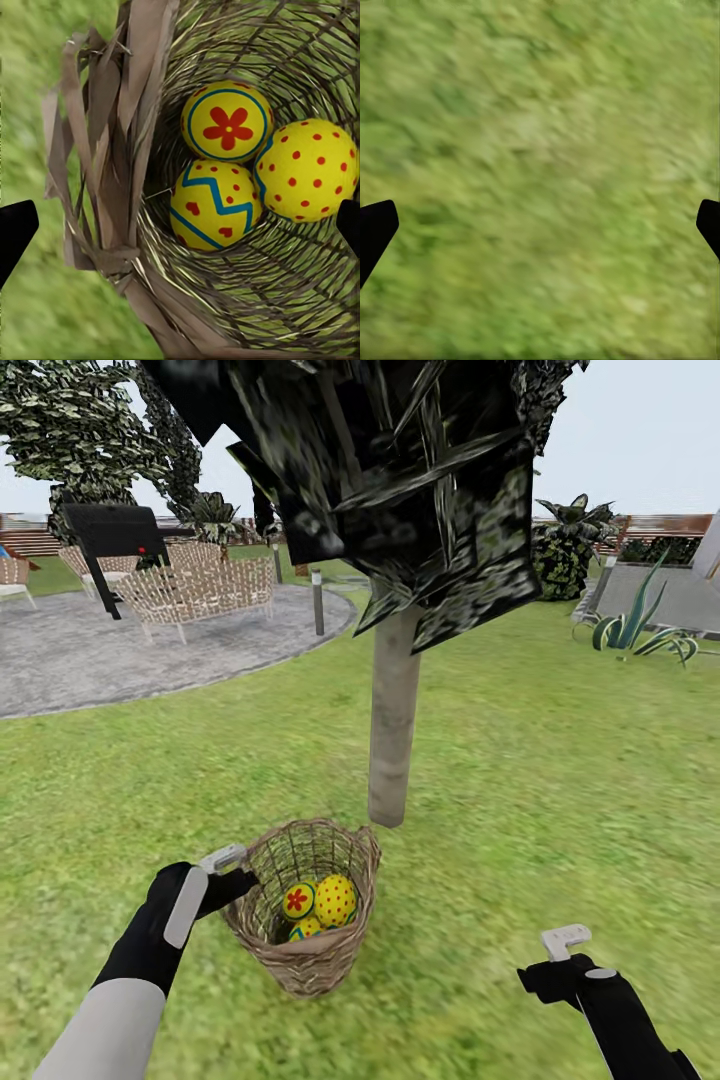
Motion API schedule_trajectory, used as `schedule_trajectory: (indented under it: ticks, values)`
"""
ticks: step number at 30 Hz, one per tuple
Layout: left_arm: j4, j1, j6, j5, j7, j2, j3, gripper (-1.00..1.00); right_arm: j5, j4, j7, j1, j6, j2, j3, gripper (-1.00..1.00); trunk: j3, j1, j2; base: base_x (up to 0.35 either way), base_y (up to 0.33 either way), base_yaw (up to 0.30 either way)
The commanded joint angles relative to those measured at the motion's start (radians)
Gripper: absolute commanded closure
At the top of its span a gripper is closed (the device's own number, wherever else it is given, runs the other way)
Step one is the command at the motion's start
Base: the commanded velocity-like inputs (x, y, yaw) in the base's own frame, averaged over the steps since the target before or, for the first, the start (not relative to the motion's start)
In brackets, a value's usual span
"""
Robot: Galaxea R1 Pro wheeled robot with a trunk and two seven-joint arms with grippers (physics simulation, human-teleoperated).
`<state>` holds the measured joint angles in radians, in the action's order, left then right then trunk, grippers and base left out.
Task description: Take the three Easter eggs out of the wicker basket on the lawn in the garden, then place them on the lawn next to a single tree (choose any tree) so that all three eggs are next to the same tree and none are left in the basket.
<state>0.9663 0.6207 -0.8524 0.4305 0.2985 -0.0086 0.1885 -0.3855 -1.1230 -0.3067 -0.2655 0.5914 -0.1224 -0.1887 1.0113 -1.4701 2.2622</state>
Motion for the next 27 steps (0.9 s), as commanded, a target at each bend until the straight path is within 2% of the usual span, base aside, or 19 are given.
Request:
schedule_trajectory:
  ticks: [1,5,10,13,17,20,24,27]
  values:
    - [0.001,0.001,-0.003,0.011,0.008,0.000,0.003,-1.00,-0.011,-0.001,-0.009,0.000,0.003,0.000,-0.001,-1.00,-0.002,0.004,-0.007,0.000,0.000,0.000]
    - [0.002,0.001,-0.004,0.023,0.008,-0.002,0.002,-1.00,-0.014,-0.001,-0.008,-0.001,0.004,0.001,0.003,-1.00,-0.015,0.019,-0.035,0.000,0.000,0.000]
    - [0.004,-0.003,-0.004,0.079,0.008,-0.001,0.002,-1.00,-0.022,-0.008,-0.008,-0.001,0.009,0.002,0.004,-1.00,-0.030,0.039,-0.070,0.000,0.000,0.000]
    - [0.010,-0.006,-0.004,0.095,0.008,0.006,0.003,-1.00,-0.022,-0.012,-0.008,-0.001,0.010,0.001,0.004,-1.00,-0.040,0.050,-0.091,0.000,0.000,0.000]
    - [0.052,-0.022,-0.010,0.116,0.008,0.013,0.006,-1.00,-0.023,-0.015,-0.008,-0.001,0.010,0.002,0.005,-1.00,-0.052,0.065,-0.119,0.000,0.000,0.000]
    - [0.110,-0.038,-0.055,0.128,0.008,0.030,0.010,-1.00,-0.023,-0.015,-0.008,-0.001,0.010,0.002,0.005,-1.00,-0.062,0.077,-0.140,0.000,0.000,0.000]
    - [0.181,-0.059,-0.108,0.143,0.008,0.037,0.045,-1.00,-0.026,-0.015,-0.008,-0.001,0.011,0.003,0.005,-1.00,-0.074,0.092,-0.168,0.000,0.000,0.000]
    - [0.218,-0.066,-0.131,0.149,0.008,0.046,0.104,-1.00,-0.029,-0.016,-0.008,-0.001,0.011,0.000,0.006,-1.00,-0.084,0.104,-0.189,0.000,0.000,0.000]
